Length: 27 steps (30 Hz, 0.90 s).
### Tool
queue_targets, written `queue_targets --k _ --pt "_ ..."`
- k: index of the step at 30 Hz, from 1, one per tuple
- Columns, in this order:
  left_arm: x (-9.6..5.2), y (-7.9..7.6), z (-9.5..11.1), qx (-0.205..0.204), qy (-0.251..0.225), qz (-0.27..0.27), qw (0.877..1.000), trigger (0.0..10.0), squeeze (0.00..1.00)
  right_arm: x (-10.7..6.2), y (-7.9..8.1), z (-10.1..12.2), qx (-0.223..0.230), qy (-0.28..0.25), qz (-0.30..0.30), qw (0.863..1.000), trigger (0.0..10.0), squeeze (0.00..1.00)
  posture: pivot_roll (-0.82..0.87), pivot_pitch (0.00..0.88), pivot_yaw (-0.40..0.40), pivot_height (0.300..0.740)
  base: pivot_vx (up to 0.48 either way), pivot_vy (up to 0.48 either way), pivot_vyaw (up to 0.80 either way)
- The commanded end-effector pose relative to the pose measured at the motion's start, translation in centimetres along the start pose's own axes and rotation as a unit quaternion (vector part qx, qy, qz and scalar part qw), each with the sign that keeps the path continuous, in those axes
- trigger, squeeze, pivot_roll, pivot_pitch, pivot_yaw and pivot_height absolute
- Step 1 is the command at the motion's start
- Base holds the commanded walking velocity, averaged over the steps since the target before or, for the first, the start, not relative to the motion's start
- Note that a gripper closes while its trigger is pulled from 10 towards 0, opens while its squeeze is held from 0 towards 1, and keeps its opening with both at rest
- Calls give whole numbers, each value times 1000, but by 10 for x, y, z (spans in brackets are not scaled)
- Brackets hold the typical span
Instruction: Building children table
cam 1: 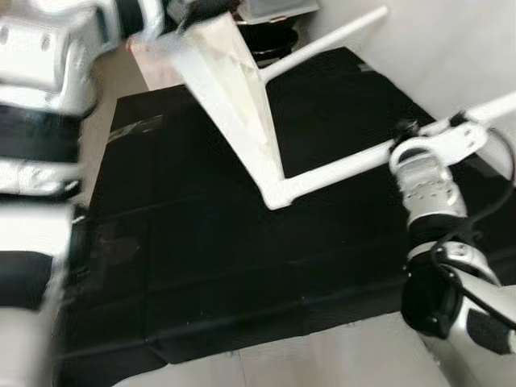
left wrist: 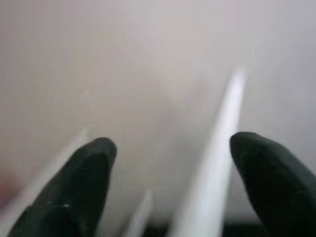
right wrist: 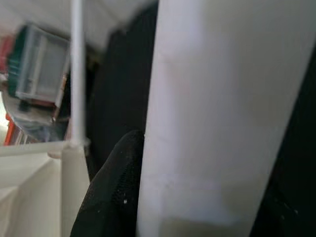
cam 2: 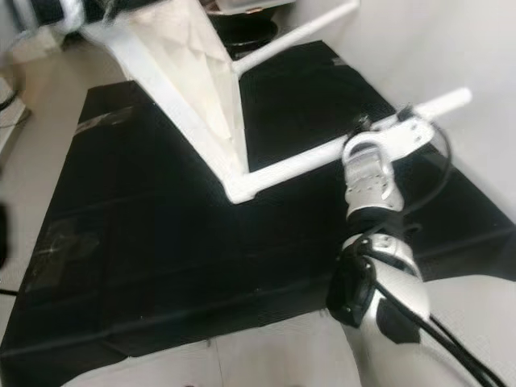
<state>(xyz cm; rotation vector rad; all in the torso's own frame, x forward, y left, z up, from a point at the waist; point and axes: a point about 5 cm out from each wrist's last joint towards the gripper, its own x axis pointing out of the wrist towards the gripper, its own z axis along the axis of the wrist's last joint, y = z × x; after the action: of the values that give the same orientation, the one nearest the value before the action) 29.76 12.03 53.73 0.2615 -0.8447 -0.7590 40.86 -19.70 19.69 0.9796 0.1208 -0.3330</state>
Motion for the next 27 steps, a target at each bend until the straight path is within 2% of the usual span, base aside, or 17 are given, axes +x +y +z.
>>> queue_targets --k 1,2,9,10,14,16,19,23,27 --pt "-4 7 1 5 -13 15 1000 10000 1000 -7 -69 -61 -115 122 -127 978 10000 0 27 175 147 740 0 0 0" --pt "-3 6 4 6 -21 12 1000 10000 0 -7 -72 -62 -118 124 -136 976 10000 0 27 175 150 740 0 0 0" --pt "-4 -1 8 -3 -34 -17 999 10000 0 -10 -87 -64 -130 127 -174 968 10000 0 27 169 144 740 0 0 0" --pt "-5 -1 8 -7 -36 -22 999 10000 0 -10 -89 -63 -130 125 -180 967 10000 1000 27 169 144 740 0 0 0" --pt "-13 -6 4 -17 -35 -36 999 10000 0 -10 -95 -57 -111 99 -196 969 10000 1000 29 162 141 740 0 0 0" --pt "-22 -8 0 -27 -32 -36 998 10000 0 -8 -92 -51 -93 78 -188 975 10000 1000 24 158 139 740 0 0 0" --pt "-26 -9 -3 -27 -29 -36 999 10000 0 -7 -88 -48 -89 67 -180 977 10000 1000 23 157 137 740 0 0 0" --pt "-46 -14 -15 -44 -14 -24 999 10000 0 -3 -83 -27 -105 15 -174 979 10000 1000 20 153 124 740 0 0 0" --pt "-51 -16 -17 -45 -10 -23 999 10000 0 -3 -81 -18 -111 -3 -178 978 10000 1000 18 153 119 740 0 0 0"
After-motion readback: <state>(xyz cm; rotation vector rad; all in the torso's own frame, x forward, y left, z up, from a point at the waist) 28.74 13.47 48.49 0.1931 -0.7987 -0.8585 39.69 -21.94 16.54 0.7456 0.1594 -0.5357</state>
